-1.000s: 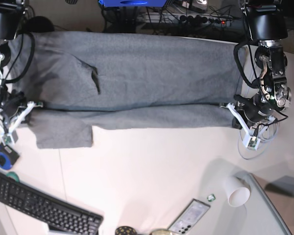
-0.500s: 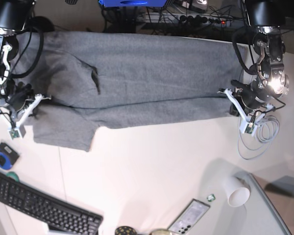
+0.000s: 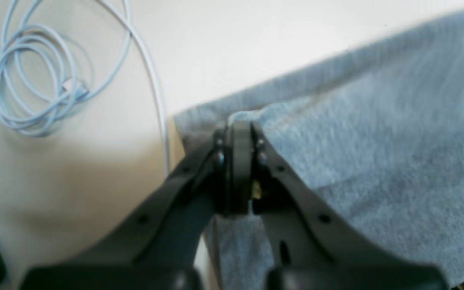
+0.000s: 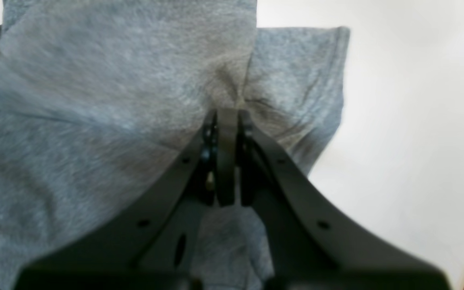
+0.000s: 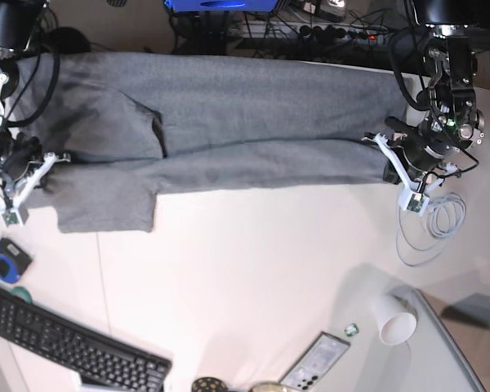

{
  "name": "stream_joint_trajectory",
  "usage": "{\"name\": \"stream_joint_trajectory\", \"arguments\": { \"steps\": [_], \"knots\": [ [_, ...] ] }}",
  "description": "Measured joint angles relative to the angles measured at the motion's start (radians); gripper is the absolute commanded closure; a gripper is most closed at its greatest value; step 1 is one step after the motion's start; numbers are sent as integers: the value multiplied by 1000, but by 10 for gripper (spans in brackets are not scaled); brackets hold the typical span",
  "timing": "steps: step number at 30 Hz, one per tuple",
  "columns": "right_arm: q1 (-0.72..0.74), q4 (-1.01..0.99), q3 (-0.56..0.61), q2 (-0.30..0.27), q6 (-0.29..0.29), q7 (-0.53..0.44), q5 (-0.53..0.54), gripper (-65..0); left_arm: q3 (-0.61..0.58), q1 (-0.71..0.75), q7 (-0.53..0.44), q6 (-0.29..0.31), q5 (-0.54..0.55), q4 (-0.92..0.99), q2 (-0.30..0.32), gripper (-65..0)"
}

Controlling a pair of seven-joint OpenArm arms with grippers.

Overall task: Layout the t-shirt on the table in an organized manner, then fold the t-shirt properly
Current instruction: 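Lay the folded hem over the shirt with both grippers, pulling toward the collar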

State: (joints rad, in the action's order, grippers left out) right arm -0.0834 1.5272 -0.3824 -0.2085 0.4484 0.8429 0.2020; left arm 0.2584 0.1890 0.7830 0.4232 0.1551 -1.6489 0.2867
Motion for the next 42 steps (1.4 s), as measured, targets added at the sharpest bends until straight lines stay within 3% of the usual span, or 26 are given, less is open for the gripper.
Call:
{"name": "stream_joint_trajectory", "arguments": {
  "steps": [7,18,28,42],
  "knots": [
    [-27,26,0,10,0,62,1,0,2,21,30,0,2,-55,-2,0],
    [-47,50,-75,27,0,70,0,0,27,63,37,0,3,-88,-5,0],
    [-70,50,-68,68,0,92,3,0,33,144,30,0,3,-99,-21,0],
    [-103,50,-75,68,0,100,0,0,34,144,26,0,-8,-63,-18,0]
  ]
}}
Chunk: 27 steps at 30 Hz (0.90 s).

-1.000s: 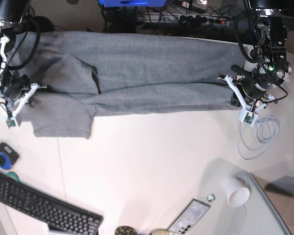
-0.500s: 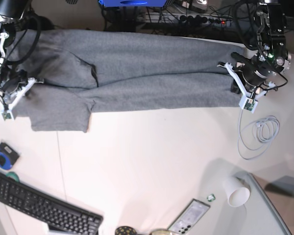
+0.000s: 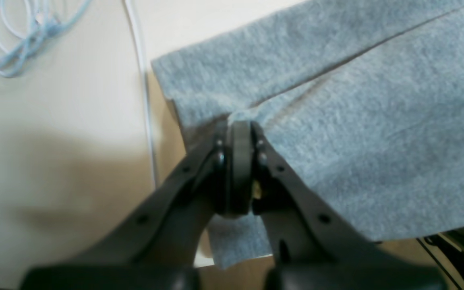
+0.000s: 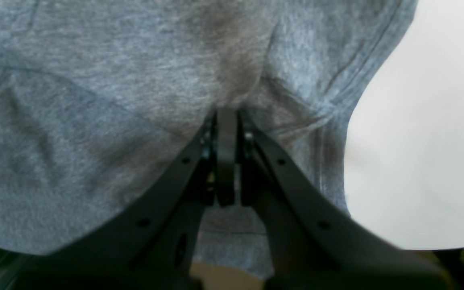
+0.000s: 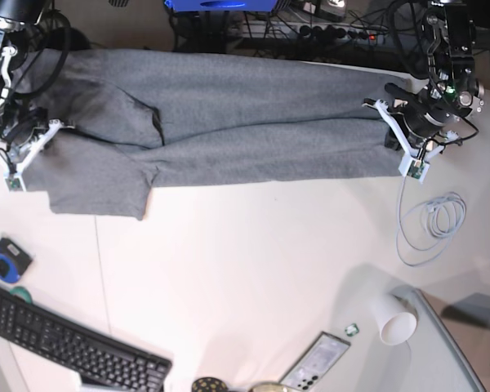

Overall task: Layout the t-shirt on the table in an organized manner, then fold the t-shirt properly
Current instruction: 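Lay the folded hem over the shirt with both grippers, pulling toward the collar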

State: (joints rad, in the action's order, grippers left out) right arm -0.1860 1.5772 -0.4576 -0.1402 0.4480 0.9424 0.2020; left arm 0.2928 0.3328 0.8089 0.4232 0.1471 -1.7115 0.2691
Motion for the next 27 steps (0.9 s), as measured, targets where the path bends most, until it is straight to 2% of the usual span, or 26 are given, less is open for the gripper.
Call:
{"name": "stream_joint_trajectory", "arguments": {
  "steps": [20,22,26,27],
  "knots": [
    [2,0,1,-2,0,1,0,-5,0,0,0,0,-1,7,0,0],
    [2,0,1,-2,0,1,0,-56,0,0,0,0,-1,7,0,0],
    [2,0,0,-2,0,4,0,-248,-2,3,1,0,-1,7,0,0],
    [2,0,0,-2,0,5,0,-273,-2,3,2,0,-2,6,0,0]
  ]
}}
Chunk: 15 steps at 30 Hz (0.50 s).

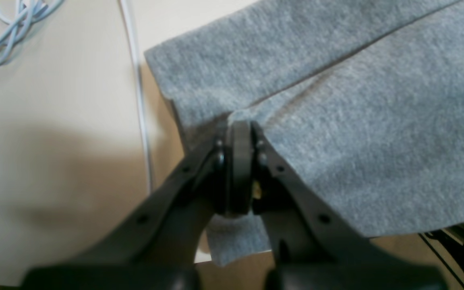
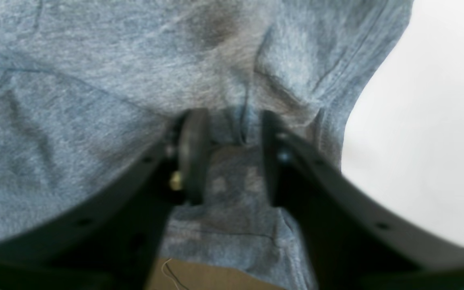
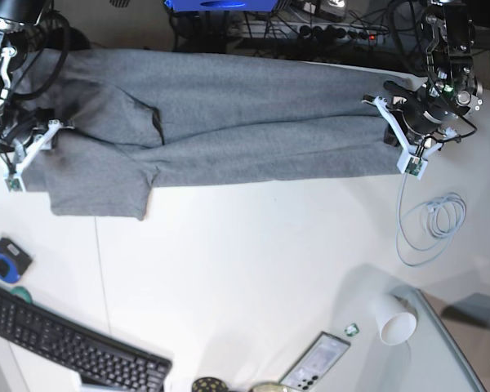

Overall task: Layout the t-shirt on the table in an organized manner, then fold the t-shirt properly
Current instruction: 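Lay the folded hem over the shirt with both grippers, pulling toward the collar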

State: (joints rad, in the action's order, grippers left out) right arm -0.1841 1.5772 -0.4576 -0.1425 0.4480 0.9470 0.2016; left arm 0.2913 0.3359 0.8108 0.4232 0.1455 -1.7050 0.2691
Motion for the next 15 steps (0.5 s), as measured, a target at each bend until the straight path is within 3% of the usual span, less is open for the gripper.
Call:
{"name": "stream_joint_trajectory", "arguments": {
  "steps": [4,7,11,13,15],
  "knots": [
    [0,0,-1,0,0,0,0,-285,1,0,2,0,0,-2,19,-16],
    [3,0,-13,4,0,-1,5,-285,7,0,2,0,-3,-3,19,-222],
    [43,0,-81,4,0,-40,-2,-279,8,3,9,0,-3,-41,34,-426],
    [72,0,-85,-4,0,-64,1,-279,23,2,10,0,-1,-85,37,-477],
    [99,0,-84,-6,0,-69,2,-276,47,-5,-2,0,14,-108,34,-484]
  ]
}}
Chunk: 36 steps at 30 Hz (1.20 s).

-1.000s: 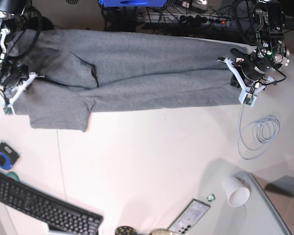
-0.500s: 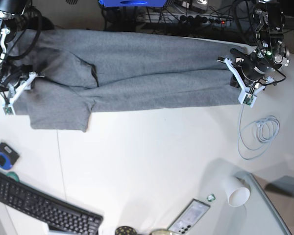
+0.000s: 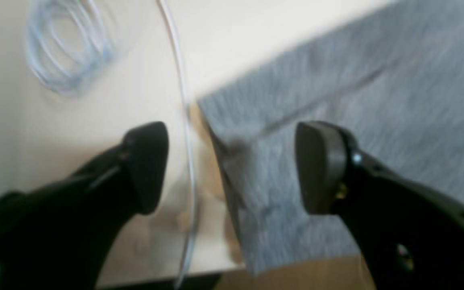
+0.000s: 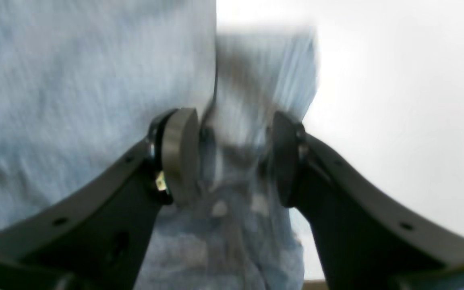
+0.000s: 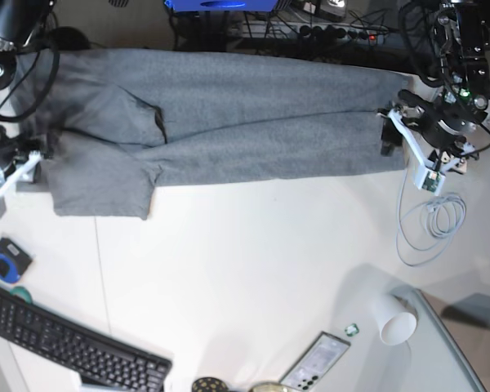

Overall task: Layout the t-shirt on the table in an organized manner, then fold the t-shirt properly
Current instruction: 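Lay the folded hem over the shirt with both grippers, pulling toward the collar, then open both grippers and release the ends of the grey strip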

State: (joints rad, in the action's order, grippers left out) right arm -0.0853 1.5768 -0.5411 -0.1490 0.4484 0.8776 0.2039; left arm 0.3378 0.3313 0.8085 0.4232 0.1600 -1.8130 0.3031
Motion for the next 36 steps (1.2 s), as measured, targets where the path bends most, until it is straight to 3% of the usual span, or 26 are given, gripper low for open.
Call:
{"name": "stream_joint_trajectory", "arguments": {
  "steps": [1,3,5,6,7,18,21,24,27,33,36],
  "knots": [
    [10,-6,3,-3,0,-3,2,-270,2,-6,1,0,-7,0,-1,-467],
    [43,-66,2,-11,3,-28,-2,-194,1,-17,5,0,-10,20,-3,-388],
    [80,-156,2,-14,1,-88,-1,-71,-9,-34,10,-6,-28,55,-31,-221],
    [94,-202,5,-21,1,-110,8,-14,-12,-39,3,-3,-24,76,-44,-91],
    [107,-240,5,-27,8,-117,5,0,-19,-38,3,4,-8,89,-48,0],
    [193,-570,3,-122,2,-241,-2,-21,-14,-41,-11,0,-21,278,-35,0],
    [198,-649,2,-127,-4,-311,3,-21,-17,-38,-67,-1,-24,313,-35,0],
    [208,-679,2,-141,-2,-317,8,-21,-19,-44,-79,0,-21,320,-37,0],
    [193,-624,2,-135,0,-289,-10,-21,-13,-40,-68,0,-21,298,-39,0],
    [159,-276,1,-109,-7,-192,-1,-33,65,-40,-11,0,0,134,-41,0],
    [209,-273,68,-97,3,-139,-6,-131,102,-43,6,-4,-11,114,-39,0]
  ]
}}
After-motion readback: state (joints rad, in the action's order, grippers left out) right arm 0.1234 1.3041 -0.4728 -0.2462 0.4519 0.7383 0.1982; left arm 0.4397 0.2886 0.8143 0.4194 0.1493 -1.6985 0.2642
